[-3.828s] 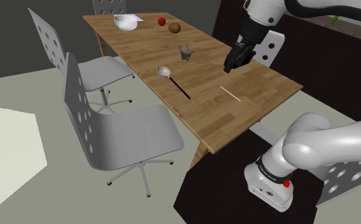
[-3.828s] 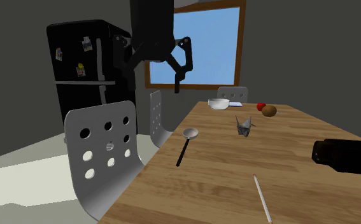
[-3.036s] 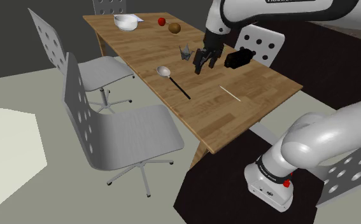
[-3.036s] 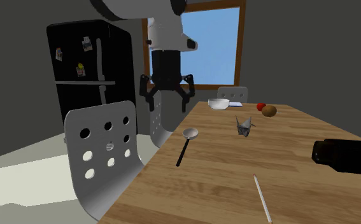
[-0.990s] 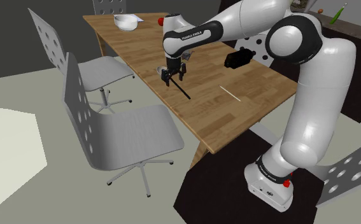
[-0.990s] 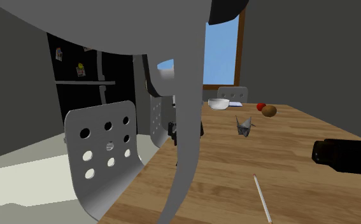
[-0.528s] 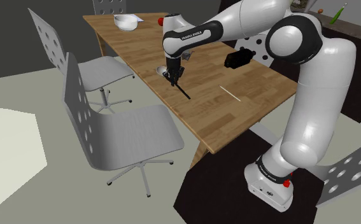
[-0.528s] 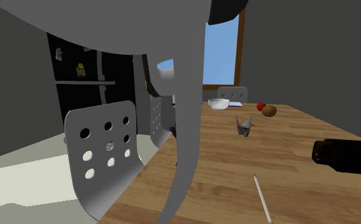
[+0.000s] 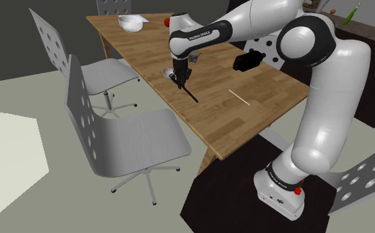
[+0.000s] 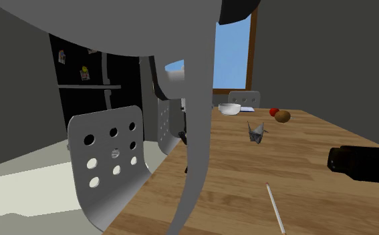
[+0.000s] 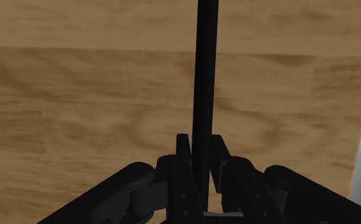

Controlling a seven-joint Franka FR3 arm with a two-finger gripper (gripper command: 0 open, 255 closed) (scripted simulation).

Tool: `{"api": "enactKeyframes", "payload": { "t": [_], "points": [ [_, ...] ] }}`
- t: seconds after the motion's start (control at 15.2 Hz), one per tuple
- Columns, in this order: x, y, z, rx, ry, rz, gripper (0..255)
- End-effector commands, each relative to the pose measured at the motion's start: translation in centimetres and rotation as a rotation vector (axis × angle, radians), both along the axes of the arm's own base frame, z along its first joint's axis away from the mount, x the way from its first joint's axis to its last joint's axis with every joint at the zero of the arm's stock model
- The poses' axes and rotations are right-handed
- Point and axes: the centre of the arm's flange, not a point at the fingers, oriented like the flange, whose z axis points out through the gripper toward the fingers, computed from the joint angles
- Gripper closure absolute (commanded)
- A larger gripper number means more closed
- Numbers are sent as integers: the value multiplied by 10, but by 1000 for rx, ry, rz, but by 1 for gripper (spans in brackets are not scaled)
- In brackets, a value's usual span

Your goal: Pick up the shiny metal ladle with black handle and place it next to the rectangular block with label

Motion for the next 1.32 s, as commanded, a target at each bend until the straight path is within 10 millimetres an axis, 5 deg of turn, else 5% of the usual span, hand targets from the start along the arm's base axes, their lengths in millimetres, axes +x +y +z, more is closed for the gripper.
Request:
{"api": "enactKeyframes", "payload": {
  "t": [0.0, 1.25],
  "points": [
    [-1, 0, 10, 0, 1, 0, 255],
    [-1, 0, 110, 0, 1, 0, 255]
  ]
}}
